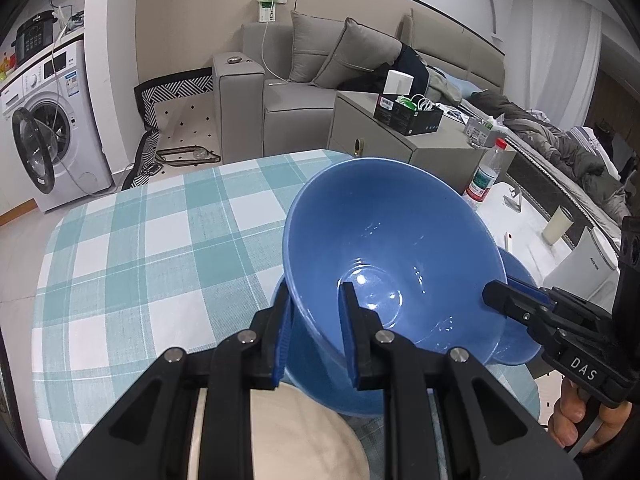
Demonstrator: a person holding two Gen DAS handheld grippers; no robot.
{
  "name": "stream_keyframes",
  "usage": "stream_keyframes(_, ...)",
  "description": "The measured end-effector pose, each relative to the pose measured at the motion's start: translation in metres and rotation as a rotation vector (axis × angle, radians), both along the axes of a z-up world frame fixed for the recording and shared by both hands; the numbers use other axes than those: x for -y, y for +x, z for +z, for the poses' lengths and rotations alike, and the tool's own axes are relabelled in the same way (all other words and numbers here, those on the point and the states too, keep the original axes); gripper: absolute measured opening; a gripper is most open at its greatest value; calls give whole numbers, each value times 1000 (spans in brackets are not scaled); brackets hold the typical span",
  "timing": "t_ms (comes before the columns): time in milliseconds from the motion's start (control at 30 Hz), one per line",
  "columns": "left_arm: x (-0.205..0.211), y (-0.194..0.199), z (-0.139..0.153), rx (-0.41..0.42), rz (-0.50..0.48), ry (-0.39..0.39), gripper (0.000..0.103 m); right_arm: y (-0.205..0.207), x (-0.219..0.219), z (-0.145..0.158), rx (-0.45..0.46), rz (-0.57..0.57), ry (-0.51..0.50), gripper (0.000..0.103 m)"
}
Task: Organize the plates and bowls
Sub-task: 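Carry the blue bowl with the left tool while the right tool carries its bowl beside it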
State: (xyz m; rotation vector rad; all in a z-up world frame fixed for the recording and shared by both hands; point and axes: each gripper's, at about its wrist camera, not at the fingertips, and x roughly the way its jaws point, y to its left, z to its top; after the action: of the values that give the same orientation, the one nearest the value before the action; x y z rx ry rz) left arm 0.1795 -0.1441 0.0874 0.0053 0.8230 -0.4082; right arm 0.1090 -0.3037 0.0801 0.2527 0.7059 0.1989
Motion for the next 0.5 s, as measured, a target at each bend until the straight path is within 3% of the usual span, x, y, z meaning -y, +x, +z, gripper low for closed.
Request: stream_keyframes(500,-5,-3,-15,-11,23,25,20,3,-11,-16,-23,28,-36,22)
